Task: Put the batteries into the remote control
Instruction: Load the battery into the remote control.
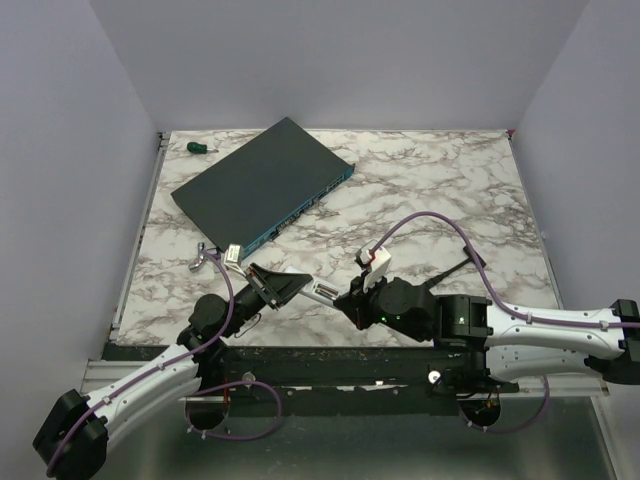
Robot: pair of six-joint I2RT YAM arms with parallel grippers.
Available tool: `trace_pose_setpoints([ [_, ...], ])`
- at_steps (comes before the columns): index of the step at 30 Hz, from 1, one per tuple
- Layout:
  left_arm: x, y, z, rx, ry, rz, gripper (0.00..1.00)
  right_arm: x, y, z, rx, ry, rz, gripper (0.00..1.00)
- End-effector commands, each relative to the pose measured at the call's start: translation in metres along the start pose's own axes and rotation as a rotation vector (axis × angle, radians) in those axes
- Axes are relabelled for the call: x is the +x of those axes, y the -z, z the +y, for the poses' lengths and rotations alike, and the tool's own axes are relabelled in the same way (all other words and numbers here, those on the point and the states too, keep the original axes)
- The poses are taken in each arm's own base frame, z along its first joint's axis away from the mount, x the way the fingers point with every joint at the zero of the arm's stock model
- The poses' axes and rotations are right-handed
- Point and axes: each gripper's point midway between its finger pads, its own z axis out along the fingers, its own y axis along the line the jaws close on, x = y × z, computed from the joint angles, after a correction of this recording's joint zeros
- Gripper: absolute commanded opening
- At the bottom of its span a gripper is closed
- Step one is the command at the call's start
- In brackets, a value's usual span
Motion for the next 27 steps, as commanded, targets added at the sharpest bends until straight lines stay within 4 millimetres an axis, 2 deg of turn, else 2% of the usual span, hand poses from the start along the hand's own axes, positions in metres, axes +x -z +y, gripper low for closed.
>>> trace_pose_setpoints([
  [1,-0.002,-0.0006,-0.0125,0.045,0.008,-0.01,0.0,-0.0099,-0.0014,0.0019,0.0,0.003,-0.02,0.02],
  [27,-0.0009,-0.0004,-0.0155,0.061,-0.005,-0.002,0.0,-0.0147,-0.0035,-0.0044,0.033,0.004,-0.036,0.02],
])
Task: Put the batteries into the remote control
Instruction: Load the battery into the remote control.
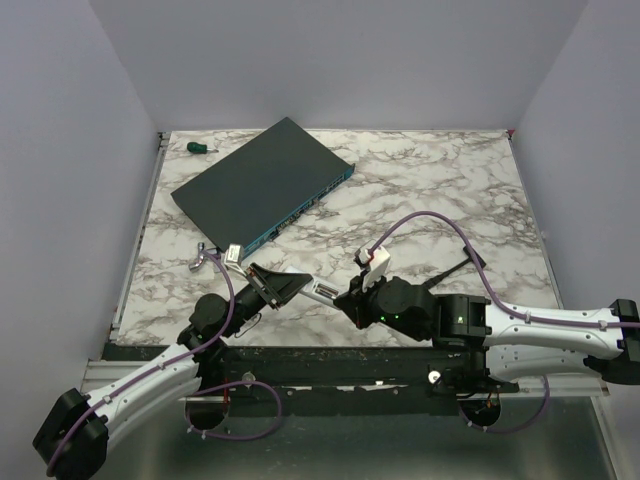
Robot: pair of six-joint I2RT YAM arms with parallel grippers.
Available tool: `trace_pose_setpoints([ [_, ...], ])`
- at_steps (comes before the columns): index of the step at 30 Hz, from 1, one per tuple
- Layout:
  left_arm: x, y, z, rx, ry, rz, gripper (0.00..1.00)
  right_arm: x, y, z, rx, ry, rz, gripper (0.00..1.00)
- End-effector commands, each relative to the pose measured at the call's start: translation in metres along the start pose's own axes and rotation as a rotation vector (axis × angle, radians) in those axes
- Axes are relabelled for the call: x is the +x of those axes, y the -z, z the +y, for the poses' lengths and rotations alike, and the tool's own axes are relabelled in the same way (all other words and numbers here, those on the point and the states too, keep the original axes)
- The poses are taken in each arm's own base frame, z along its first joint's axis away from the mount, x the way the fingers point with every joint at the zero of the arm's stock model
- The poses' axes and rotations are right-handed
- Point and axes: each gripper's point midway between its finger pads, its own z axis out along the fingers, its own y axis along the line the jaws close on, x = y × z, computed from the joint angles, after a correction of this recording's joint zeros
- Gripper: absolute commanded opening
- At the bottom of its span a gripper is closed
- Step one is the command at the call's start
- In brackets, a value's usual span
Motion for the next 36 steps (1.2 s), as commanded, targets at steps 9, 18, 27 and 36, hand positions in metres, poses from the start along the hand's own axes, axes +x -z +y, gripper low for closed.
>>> trace_pose_setpoints([
  [9,0.0,0.002,-0.026,0.113,-0.039,0.001,0.0,-0.016,-0.003,-0.004,0.032,-0.011,-0.039,0.02],
  [18,0.0,0.004,-0.035,0.156,-0.078,0.001,0.0,-0.013,-0.009,-0.005,0.037,-0.01,-0.019,0.02],
  [27,0.001,0.005,-0.042,0.185,-0.116,0.008,0.0,-0.012,-0.013,-0.005,0.035,-0.019,-0.007,0.02],
  [36,0.005,0.005,-0.055,0.225,-0.16,0.037,0.0,-0.01,-0.025,-0.005,0.046,-0.016,0.021,0.02],
])
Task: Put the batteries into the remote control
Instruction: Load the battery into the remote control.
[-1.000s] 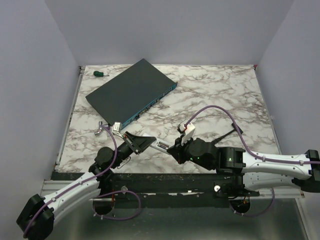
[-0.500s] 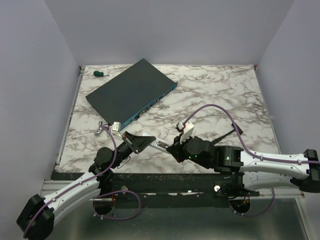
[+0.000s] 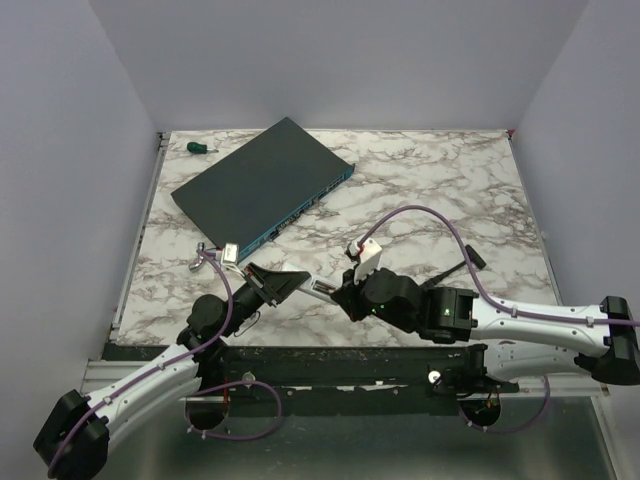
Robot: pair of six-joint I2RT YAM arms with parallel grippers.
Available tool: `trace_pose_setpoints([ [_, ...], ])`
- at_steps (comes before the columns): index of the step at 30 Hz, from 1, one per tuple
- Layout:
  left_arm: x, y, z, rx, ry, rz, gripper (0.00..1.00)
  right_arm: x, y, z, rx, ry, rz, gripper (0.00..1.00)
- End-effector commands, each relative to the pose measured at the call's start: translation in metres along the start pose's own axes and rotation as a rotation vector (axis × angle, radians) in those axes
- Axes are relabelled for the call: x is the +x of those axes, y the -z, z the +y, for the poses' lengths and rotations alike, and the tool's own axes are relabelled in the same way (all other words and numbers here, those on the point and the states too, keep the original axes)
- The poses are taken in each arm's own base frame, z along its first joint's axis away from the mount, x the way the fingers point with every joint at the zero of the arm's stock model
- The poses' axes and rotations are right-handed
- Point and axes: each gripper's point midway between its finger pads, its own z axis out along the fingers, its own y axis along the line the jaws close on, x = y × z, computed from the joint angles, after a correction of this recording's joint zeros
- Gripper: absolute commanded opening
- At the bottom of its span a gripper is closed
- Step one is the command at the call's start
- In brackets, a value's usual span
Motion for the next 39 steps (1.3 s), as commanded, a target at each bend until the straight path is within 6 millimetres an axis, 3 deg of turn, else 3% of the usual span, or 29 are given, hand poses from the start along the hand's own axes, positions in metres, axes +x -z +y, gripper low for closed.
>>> trace_pose_setpoints([
  [1,0.004,0.004,-0.055,0.198,-0.012,0.052,0.0,-0.009,-0.009,0.006,-0.006,-0.014,-0.004,0.02],
  [28,0.008,0.004,-0.081,0.283,-0.111,0.102,0.0,0.016,-0.041,0.014,-0.06,-0.02,0.194,0.03],
  [39,0.009,0.004,-0.078,0.265,-0.125,0.105,0.0,0.007,-0.038,0.011,-0.06,0.0,0.207,0.03],
])
